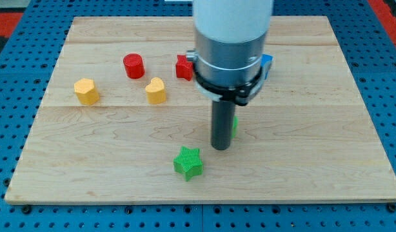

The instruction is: Push the green star towards the blue cube

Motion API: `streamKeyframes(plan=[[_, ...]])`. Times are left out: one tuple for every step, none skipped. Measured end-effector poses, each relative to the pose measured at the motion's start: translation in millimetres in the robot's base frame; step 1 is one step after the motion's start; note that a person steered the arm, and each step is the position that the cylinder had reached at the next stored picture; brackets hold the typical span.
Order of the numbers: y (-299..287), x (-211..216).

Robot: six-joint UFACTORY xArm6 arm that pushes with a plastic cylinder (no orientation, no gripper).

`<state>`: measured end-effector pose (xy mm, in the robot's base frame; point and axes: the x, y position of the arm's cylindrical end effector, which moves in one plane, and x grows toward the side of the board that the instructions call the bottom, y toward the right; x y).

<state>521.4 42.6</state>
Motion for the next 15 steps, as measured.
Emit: streamKeyframes(plan=[[15,-42],[23,-91],[33,-29],[52,81],[-21,95],[-71,50],[-69,-3],[-75,-27],[-123,-27],[-122,-38],[-109,-60],[-59,-59],[-7,-59],[25,-60],[32,-64]])
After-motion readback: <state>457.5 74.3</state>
